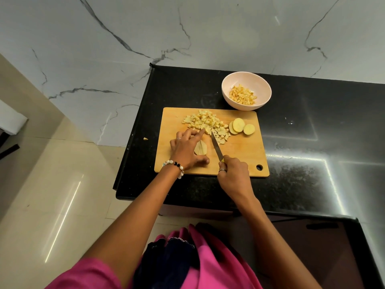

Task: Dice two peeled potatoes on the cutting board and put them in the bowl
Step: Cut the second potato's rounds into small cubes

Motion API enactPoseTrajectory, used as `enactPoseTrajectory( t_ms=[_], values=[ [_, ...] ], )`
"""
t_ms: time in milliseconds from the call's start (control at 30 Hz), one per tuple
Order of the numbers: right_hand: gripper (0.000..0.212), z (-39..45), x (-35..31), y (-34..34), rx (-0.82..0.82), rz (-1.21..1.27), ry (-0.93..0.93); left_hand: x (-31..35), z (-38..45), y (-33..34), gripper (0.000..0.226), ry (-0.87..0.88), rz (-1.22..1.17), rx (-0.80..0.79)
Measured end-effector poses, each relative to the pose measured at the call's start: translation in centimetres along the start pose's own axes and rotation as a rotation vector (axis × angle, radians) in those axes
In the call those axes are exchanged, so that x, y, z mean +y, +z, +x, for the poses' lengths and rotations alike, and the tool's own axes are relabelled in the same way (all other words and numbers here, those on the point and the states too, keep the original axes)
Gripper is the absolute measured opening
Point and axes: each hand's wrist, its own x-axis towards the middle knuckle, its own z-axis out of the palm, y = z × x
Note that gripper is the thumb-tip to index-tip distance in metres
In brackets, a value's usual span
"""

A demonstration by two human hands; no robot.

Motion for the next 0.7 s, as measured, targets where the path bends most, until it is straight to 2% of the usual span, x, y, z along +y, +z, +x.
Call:
enactPoseTrajectory(
  t_ms=[167,400,500,700],
  values=[
    [0.019,0.2,0.3,-0.2,0.041,0.037,-0.003,1.6,-1.4,1.3,0.077,-0.258,-0.159,0.248],
    [0.021,0.4,0.9,-0.2,0.039,0.044,-0.009,2.9,-0.6,1.6,0.052,-0.33,-0.213,0.23],
    [0.026,0.3,0.8,-0.1,0.025,0.058,-0.002,2.0,0.1,1.0,0.051,-0.283,-0.263,0.162],
    [0.03,0.2,0.8,0.2,-0.002,0.059,-0.048,0.0,1.0,-2.0,0.062,-0.003,-0.187,-0.041]
  ],
)
